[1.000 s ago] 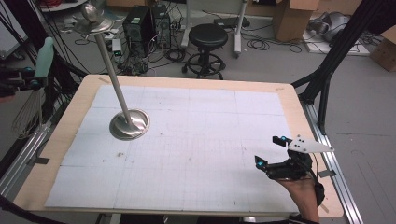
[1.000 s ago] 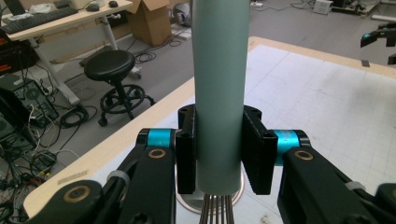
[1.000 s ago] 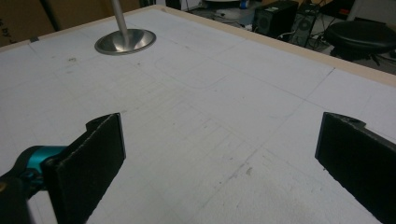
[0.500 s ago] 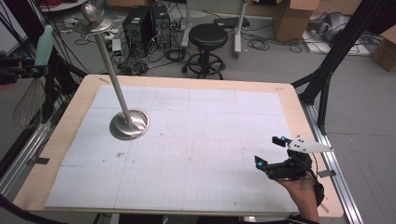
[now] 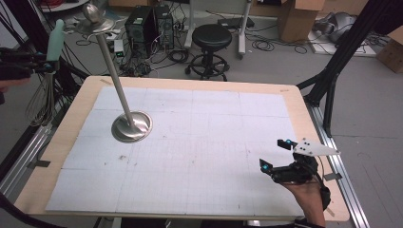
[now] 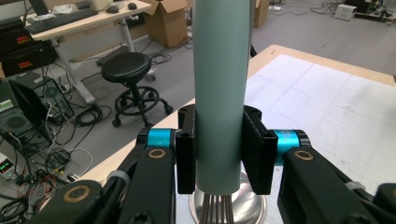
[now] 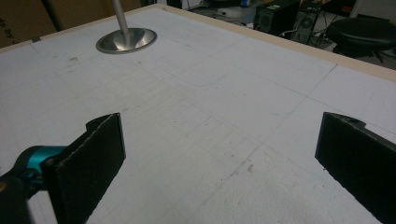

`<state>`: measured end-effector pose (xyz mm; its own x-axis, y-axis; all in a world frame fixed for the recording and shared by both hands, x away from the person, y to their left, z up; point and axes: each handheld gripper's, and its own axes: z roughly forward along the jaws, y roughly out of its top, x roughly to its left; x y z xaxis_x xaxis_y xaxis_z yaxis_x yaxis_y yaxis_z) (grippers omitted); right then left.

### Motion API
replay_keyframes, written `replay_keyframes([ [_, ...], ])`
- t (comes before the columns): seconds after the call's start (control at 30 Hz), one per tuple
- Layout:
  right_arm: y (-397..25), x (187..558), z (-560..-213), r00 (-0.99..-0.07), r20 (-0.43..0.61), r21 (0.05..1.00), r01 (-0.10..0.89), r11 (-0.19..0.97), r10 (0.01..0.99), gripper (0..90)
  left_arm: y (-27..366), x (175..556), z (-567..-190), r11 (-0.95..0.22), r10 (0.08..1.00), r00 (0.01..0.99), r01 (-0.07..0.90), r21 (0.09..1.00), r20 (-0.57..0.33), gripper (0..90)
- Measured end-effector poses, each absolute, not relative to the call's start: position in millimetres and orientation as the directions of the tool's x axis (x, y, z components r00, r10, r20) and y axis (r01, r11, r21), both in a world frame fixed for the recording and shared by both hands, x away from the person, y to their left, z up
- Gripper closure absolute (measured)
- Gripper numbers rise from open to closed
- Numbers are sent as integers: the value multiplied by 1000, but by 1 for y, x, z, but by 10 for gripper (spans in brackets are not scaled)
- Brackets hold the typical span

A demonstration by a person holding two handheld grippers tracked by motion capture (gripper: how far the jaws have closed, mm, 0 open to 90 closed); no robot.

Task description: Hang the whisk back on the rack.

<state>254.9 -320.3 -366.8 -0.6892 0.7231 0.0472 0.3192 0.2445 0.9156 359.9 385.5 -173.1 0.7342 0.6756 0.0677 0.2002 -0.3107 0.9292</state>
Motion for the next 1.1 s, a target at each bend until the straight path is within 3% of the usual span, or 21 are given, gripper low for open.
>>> replay_keyframes([
  [0.6,-318,256,-365,-693,44,916,315,247,719,6,385,349,-170,-325,666,741,190,926,82,694],
  [1.1,-318,257,-365,-698,44,917,311,248,715,6,367,362,-178,-351,664,743,217,911,79,694],
])
